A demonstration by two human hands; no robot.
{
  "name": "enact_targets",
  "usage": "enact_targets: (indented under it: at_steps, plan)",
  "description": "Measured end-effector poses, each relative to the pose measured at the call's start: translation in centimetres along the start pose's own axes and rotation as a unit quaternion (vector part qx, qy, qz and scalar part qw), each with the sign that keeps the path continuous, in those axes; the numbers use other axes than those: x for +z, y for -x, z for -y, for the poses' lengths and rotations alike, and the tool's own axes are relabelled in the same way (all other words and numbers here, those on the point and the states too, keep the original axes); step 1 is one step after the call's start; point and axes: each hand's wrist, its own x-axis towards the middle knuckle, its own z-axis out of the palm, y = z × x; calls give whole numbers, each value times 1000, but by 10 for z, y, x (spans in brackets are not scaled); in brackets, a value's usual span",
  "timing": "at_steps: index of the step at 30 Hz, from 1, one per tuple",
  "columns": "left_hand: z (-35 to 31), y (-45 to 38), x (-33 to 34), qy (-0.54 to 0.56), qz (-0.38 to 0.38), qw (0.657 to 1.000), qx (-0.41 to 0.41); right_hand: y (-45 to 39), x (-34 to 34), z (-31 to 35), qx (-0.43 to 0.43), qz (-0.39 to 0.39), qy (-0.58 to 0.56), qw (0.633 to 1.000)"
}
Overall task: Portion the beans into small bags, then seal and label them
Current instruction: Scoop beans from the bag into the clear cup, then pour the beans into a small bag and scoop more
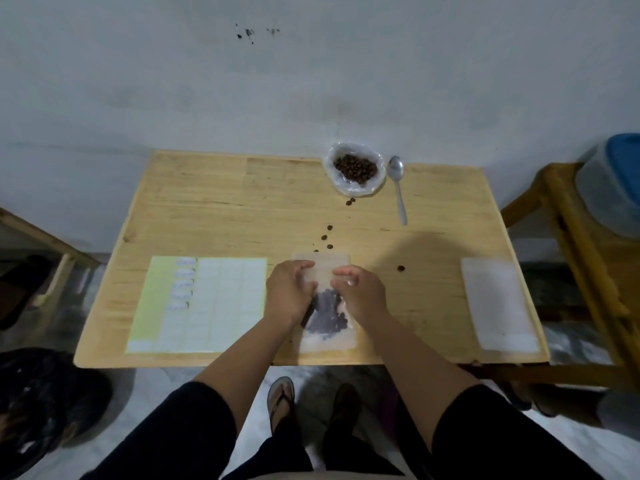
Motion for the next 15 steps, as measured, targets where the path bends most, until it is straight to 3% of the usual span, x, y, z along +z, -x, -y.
enact_targets:
  at_steps: [7, 15]
  plan:
    - [2, -5, 2, -90, -5, 994, 54, -5, 4, -10, -75, -10, 172, 982]
    - [-34, -4, 8, -227, 24, 955, 189, -1, -30, -20, -178, 2, 381, 907]
